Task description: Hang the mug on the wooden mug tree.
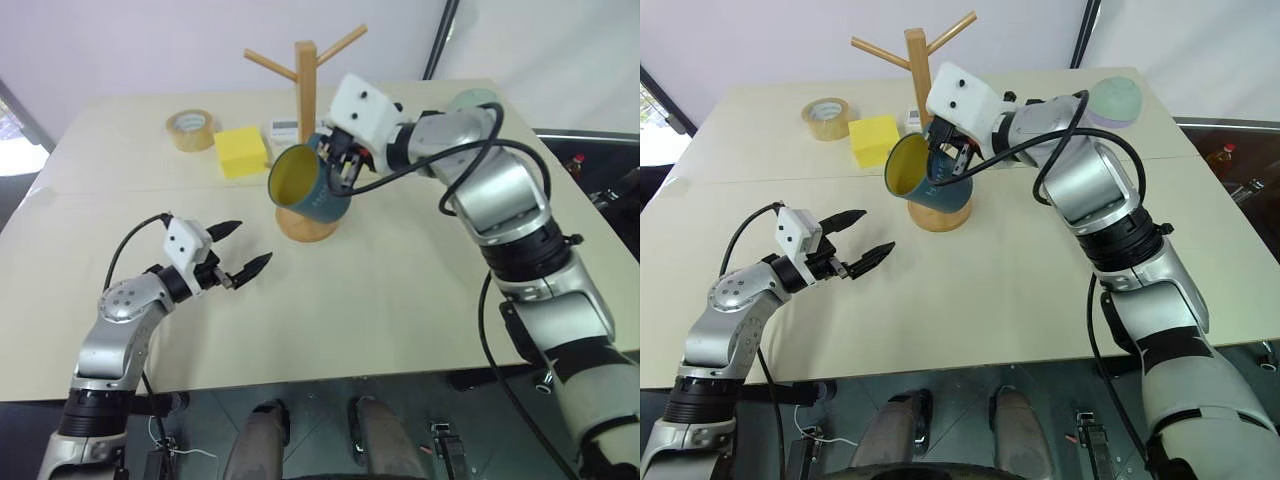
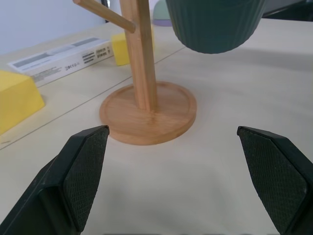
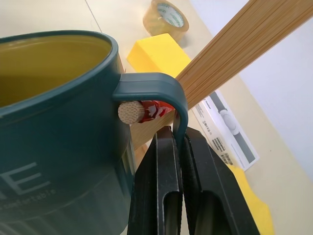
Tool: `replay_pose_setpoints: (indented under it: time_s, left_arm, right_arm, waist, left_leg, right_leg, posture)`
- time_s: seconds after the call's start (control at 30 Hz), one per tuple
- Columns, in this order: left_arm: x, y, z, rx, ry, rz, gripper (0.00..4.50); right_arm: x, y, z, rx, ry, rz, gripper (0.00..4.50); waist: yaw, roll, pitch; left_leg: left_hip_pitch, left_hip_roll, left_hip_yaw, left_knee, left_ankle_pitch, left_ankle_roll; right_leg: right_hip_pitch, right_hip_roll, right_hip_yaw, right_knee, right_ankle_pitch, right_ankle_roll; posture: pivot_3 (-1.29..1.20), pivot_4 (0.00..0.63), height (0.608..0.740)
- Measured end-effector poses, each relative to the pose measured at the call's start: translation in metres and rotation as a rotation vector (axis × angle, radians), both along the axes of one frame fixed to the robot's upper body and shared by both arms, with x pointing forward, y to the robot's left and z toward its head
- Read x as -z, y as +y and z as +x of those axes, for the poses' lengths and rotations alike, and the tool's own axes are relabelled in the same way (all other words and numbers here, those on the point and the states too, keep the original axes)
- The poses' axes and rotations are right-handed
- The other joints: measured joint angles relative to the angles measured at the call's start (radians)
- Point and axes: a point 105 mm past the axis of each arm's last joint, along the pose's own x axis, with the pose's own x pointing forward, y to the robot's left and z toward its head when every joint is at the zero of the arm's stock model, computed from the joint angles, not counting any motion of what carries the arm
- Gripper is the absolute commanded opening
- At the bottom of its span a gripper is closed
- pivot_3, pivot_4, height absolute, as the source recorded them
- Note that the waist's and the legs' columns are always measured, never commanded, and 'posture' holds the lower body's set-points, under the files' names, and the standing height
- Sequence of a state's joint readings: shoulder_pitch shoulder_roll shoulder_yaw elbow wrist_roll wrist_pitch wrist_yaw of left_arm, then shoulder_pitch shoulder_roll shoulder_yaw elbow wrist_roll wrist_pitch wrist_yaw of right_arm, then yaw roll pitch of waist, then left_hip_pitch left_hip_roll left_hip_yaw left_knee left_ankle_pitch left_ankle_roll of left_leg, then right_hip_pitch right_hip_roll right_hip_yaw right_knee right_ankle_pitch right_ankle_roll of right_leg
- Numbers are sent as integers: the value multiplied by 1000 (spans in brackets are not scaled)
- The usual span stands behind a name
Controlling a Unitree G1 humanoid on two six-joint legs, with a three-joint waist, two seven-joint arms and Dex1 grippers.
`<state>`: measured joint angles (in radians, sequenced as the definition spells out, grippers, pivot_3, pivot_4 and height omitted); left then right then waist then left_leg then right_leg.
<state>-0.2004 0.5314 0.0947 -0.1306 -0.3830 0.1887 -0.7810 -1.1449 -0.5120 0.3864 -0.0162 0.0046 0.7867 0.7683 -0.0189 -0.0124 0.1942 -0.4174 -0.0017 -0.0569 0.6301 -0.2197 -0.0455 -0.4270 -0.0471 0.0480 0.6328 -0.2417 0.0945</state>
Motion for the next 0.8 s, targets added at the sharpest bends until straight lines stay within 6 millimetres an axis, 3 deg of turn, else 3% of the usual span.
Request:
replay_pose_setpoints:
  time_s: [0.6, 0.8]
  left_arm:
    - [-11, -1, -3, 17, -16, -57, 4500]
    - [-14, 11, -10, -3, -7, -66, 4500]
  right_arm:
    - [3, 4, 2, -1, -5, -6, 52]
    - [3, 5, 2, -6, -4, -4, 52]
  waist:
    - [-1, 0, 0]
    - [-2, 0, 0]
  left_leg:
    - [0, 0, 0, 0, 0, 0]
    - [0, 0, 0, 0, 0, 0]
  right_leg:
    - [0, 0, 0, 0, 0, 0]
    - [0, 0, 0, 0, 0, 0]
  posture:
    - [0, 150, 740]
    - [0, 150, 740]
